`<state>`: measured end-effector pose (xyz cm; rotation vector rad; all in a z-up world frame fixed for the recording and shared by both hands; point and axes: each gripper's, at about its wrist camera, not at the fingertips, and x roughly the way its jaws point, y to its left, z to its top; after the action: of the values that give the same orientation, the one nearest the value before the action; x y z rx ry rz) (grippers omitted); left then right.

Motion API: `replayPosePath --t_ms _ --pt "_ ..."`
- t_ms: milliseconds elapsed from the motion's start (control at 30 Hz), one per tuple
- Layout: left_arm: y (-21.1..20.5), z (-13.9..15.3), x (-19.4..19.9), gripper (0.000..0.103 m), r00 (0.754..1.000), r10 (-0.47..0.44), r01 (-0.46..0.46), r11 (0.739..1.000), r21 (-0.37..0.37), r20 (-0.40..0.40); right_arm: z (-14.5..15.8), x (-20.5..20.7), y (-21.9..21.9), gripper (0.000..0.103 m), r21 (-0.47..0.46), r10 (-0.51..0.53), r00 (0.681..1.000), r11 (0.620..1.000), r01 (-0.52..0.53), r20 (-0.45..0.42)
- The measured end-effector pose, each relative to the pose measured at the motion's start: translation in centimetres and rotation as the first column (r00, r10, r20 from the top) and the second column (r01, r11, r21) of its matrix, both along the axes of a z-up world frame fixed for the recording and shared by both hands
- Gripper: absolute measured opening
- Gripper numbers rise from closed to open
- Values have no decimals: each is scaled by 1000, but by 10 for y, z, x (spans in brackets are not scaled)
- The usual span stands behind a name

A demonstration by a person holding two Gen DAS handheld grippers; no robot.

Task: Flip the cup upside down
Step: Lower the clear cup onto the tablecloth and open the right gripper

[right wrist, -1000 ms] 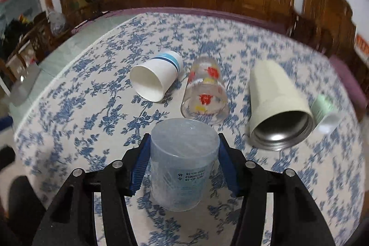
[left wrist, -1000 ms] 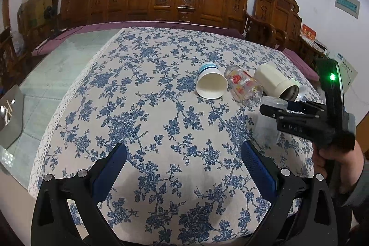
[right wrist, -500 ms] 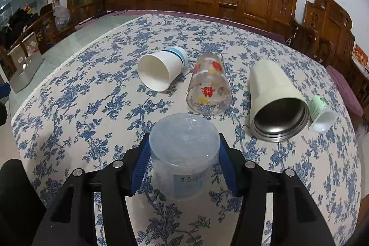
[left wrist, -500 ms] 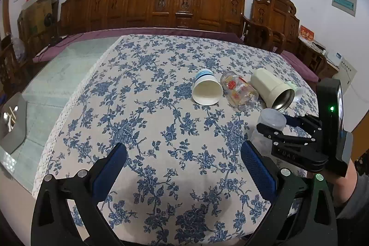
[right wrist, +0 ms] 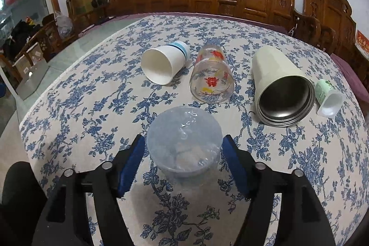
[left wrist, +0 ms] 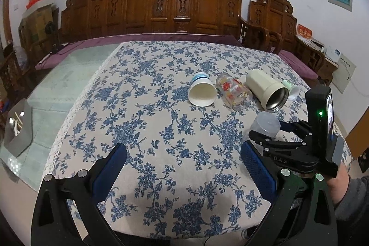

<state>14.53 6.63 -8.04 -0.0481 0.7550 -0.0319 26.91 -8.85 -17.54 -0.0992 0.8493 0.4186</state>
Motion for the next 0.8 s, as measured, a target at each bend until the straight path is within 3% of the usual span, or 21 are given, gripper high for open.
replayPosePath --t_ms 233,467,800 --pt "-9 5 -13 95 1000 -3 3 1000 26 20 18 -19 -15 77 53 -24 999 998 22 33" --pt "-20 5 -27 95 999 0 -1 999 51 32 39 -48 -48 100 95 -105 991 991 98 77" --pt "-37 0 -47 95 1000 9 -9 999 53 -12 50 -101 -88 100 111 -181 982 979 173 62"
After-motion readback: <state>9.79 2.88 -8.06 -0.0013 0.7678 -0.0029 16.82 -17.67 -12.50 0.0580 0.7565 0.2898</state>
